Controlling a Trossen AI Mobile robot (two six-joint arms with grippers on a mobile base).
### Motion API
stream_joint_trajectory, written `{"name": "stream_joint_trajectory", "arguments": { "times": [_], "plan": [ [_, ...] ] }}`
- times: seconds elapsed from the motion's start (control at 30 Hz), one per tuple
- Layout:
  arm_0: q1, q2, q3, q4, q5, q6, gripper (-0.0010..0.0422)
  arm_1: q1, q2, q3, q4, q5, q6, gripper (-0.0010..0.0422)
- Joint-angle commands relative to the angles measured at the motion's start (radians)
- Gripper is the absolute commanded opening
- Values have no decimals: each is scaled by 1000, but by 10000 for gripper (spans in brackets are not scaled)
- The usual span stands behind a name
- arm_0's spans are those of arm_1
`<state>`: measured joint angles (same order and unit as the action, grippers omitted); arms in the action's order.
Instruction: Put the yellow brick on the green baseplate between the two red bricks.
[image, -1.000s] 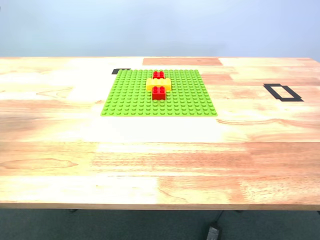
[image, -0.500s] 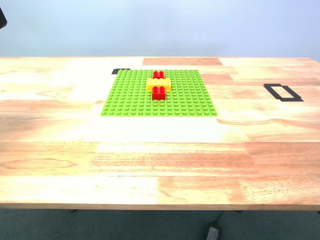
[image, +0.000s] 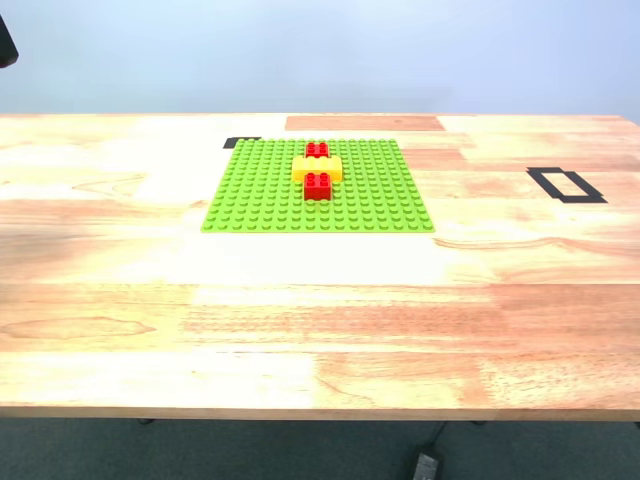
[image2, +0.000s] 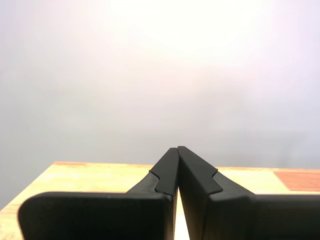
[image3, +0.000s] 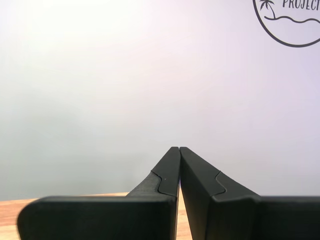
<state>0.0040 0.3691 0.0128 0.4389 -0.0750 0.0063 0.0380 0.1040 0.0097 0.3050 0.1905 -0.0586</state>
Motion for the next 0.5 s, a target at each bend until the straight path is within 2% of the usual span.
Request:
{"name": "stream_joint_trajectory", "arguments": {
  "times": [0.03, 0.5],
  "plan": [
    [0, 0, 8, -21, 0, 0, 0, 0, 0, 0, 0, 0, 2, 0],
    [0, 0, 8, -35, 0, 0, 0, 0, 0, 0, 0, 0, 2, 0]
  ]
}}
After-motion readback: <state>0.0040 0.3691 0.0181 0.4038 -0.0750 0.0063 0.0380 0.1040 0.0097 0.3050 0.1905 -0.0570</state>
